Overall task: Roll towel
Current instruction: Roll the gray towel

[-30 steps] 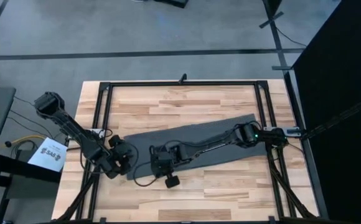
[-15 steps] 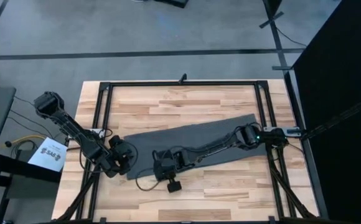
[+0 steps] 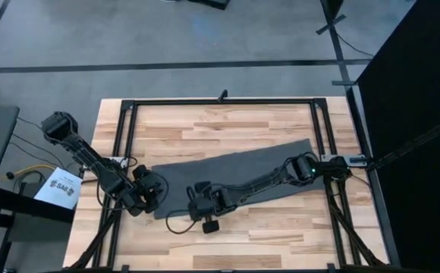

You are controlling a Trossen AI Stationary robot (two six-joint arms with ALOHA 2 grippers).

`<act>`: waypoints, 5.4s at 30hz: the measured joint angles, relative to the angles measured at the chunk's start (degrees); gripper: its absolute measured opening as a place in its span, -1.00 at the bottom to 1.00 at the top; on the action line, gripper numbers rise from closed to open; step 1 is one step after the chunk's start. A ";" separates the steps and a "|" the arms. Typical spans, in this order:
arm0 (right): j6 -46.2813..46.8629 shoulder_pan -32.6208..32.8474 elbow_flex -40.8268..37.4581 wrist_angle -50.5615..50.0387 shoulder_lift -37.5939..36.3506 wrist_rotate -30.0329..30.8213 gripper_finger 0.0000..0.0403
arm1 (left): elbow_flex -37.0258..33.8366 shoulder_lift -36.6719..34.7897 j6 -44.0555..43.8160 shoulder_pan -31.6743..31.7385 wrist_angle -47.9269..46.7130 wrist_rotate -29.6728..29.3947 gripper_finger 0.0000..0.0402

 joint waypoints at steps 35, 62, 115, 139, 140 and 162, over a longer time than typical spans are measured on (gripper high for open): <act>14.68 -2.50 -73.93 67.11 -39.78 -2.71 -1.00 | 10.96 -7.69 21.92 6.82 6.68 -14.43 -0.43; -4.42 -1.97 -69.37 85.67 -26.40 -0.56 -1.00 | 8.09 32.66 34.71 20.65 54.67 -1.74 -0.43; -10.69 -2.16 -45.11 68.42 -15.01 -9.12 -1.00 | 7.91 31.73 41.23 20.77 53.97 0.49 -0.43; -4.25 0.07 -53.08 66.22 -15.59 -3.37 -1.00 | 7.87 30.86 40.72 20.86 53.25 1.59 -0.43; -4.25 0.02 -53.08 64.99 -15.99 -2.57 -1.00 | 7.87 30.57 40.46 20.73 53.23 1.87 -0.43; 9.89 2.43 -78.35 99.02 -18.83 0.51 -1.00 | 7.82 14.82 52.58 29.81 54.94 3.23 -0.43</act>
